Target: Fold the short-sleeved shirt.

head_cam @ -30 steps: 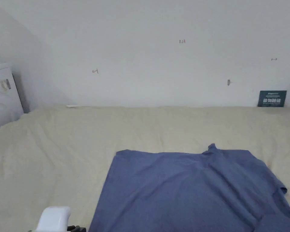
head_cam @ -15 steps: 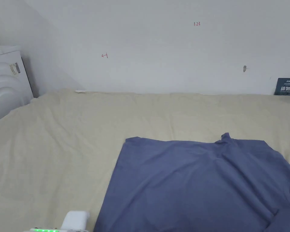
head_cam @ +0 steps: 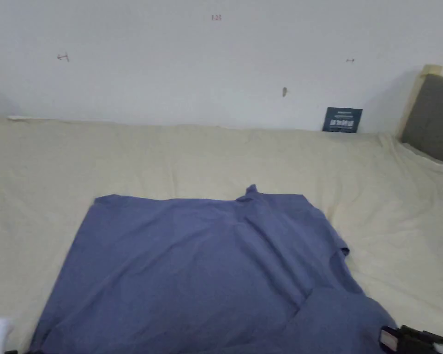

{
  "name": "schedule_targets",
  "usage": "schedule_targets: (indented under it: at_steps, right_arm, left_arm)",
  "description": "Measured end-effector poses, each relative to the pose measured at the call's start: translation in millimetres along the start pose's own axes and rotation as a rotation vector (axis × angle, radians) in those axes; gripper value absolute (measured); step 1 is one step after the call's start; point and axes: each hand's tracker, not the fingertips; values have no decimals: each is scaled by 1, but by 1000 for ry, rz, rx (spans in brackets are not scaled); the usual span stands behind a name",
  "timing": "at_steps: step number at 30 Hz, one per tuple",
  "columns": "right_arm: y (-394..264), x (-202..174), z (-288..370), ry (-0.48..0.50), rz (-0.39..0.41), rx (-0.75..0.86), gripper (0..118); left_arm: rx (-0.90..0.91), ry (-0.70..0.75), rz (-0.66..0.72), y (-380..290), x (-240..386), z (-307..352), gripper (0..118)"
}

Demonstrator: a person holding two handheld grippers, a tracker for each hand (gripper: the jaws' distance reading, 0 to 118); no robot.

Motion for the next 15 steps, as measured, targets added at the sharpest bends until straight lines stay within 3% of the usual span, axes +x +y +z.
schedule_targets:
  at_steps: [1,2,6,10,11,13,14,15]
  right_arm:
    - [1,6,-2,-17,9,-17,69]
    - [0,18,-13,-49,9,-60,91]
    - [-5,37,-41,-113,6,-187,95]
    - [-10,38,-59,-85,5,-231,93]
    - [-10,36,-60,-76,7,-238,90]
    - [-9,27,-60,-98,57,-235,67]
    - [-9,25,-58,-116,82,-229,49]
    - [-8,24,-56,-114,90,-225,13]
  left_arm:
    - [7,-8,21,0,-1,2,8]
    - [15,-25,49,2,-1,6,8]
    - [11,-37,78,2,0,13,8]
    - [-2,-30,69,1,4,15,8]
    - [-6,-29,69,2,3,11,8]
    - [-9,-27,77,0,2,12,8]
    - [-12,-30,88,-1,1,12,8]
    - [-18,-37,100,0,1,10,8]
